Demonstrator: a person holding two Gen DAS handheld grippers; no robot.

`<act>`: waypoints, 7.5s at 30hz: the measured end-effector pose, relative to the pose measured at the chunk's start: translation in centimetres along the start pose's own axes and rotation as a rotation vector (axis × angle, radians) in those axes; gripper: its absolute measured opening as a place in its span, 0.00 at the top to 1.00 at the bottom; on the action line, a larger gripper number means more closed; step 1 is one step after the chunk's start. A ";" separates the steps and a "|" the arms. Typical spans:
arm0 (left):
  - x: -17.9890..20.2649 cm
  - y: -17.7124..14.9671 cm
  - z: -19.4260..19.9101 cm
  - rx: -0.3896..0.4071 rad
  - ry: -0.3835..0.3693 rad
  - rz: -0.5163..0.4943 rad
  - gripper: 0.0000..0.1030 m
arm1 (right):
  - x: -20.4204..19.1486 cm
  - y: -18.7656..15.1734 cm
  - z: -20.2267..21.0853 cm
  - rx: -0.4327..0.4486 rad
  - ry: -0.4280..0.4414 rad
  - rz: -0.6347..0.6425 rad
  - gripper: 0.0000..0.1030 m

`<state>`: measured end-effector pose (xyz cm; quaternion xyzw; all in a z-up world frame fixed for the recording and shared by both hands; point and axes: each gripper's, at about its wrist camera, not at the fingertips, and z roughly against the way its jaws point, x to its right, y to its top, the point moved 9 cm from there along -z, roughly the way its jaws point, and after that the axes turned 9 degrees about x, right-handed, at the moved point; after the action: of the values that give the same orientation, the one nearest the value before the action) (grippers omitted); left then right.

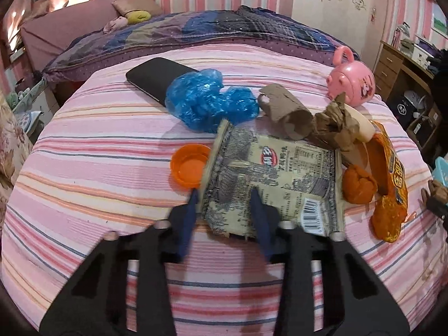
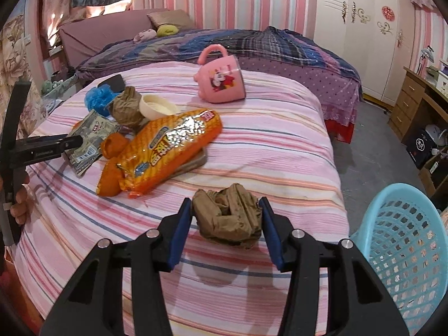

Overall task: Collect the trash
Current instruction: 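Grasp the printed snack wrapper with the left tool while the right tool grasps the brown crumpled paper, then carry the wrapper and paper to the blue basket and release both, then grasp the orange bottle cap with the left tool, then grasp the orange snack bag with the right tool while the left tool holds the cap, then carry the cap and snack bag over the blue basket and open both tools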

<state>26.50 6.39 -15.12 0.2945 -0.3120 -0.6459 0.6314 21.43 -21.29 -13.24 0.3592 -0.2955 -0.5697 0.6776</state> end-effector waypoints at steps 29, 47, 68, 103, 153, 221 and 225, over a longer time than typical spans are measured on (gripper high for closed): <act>4.5 6.7 12.6 0.294 0.038 -0.033 1.00 | 4.4 1.5 2.7 0.093 -0.053 -0.047 0.53; 24.3 7.8 17.5 0.373 -0.224 -0.123 1.00 | 21.6 -1.3 10.9 0.154 -0.341 -0.207 0.53; 41.7 0.1 11.1 0.211 -0.389 -0.253 0.99 | 29.8 -6.2 13.9 0.131 -0.471 -0.317 0.53; 18.1 4.3 8.4 0.307 -0.028 -0.148 0.05 | 25.5 -2.6 10.9 0.127 -0.563 -0.229 0.05; -3.0 1.8 -3.3 -0.012 0.024 0.114 0.58 | 5.4 2.0 -0.4 0.063 -0.237 -0.097 0.05; 3.5 2.2 5.1 0.160 0.035 -0.082 0.62 | 1.9 3.9 -0.1 0.098 -0.020 -0.090 0.95; 6.3 2.2 6.3 0.196 0.019 -0.130 0.62 | 3.3 3.6 1.1 0.105 -0.035 -0.087 0.95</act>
<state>22.85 0.30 -9.34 0.3803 -0.3479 -0.6494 0.5592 23.15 -24.35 -9.67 0.3966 -0.3209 -0.5885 0.6272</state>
